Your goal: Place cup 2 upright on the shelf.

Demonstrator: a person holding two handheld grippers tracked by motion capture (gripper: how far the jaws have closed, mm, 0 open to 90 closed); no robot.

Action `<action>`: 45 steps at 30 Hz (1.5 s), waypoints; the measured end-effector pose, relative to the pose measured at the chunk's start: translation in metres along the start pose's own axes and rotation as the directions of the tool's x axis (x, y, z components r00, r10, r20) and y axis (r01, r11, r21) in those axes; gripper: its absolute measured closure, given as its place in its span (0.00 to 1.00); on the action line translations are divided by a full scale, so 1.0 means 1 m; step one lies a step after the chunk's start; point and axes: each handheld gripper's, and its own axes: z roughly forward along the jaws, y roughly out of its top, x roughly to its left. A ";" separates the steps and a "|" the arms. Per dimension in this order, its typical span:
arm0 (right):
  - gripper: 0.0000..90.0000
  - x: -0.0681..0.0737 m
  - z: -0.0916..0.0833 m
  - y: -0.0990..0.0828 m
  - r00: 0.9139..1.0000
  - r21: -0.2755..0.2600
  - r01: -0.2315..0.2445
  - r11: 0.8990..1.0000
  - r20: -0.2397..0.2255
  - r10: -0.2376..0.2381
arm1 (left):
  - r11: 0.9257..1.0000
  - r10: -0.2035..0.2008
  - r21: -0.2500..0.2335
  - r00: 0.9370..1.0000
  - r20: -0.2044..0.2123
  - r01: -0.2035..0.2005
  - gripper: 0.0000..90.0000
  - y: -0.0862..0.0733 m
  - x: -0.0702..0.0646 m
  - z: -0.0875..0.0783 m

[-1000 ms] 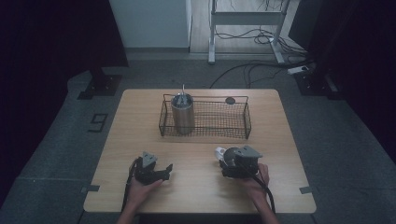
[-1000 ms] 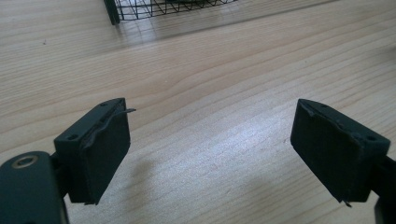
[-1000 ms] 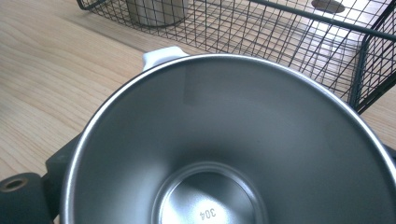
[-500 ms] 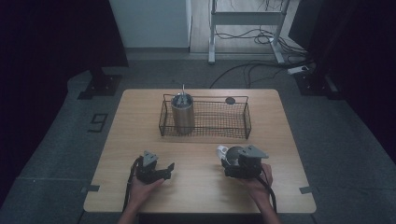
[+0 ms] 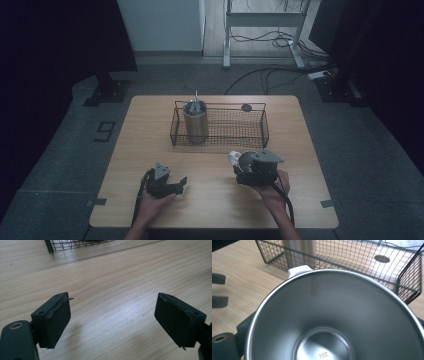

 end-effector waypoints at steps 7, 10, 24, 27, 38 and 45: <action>0.07 -0.006 -0.007 0.017 0.999 -0.026 -0.032 0.999 -0.012 0.032 | 1.000 -0.011 -0.001 1.000 -0.002 0.011 0.15 0.000 0.001 0.000; 0.07 -0.007 -0.008 0.021 0.999 -0.034 -0.039 0.999 -0.015 0.038 | 1.000 -0.011 -0.001 1.000 -0.003 0.011 0.15 0.000 0.000 -0.001; 0.07 -0.004 -0.010 0.042 0.999 -0.060 -0.047 0.997 -0.018 0.046 | 1.000 -0.013 0.016 1.000 -0.016 0.013 0.16 0.000 0.001 0.000; 0.07 -0.003 -0.009 0.046 0.999 -0.068 -0.046 0.997 -0.020 0.045 | 1.000 -0.012 0.019 1.000 -0.017 0.012 0.16 0.000 0.001 0.000; 0.07 -0.006 -0.007 0.059 0.998 -0.085 -0.061 0.994 -0.021 0.060 | 1.000 -0.010 0.028 1.000 -0.015 0.011 0.16 0.000 -0.001 0.000; 0.07 -0.004 -0.006 0.067 0.998 -0.096 -0.056 0.994 -0.025 0.054 | 1.000 -0.009 0.029 1.000 -0.015 0.010 0.16 0.000 -0.001 0.000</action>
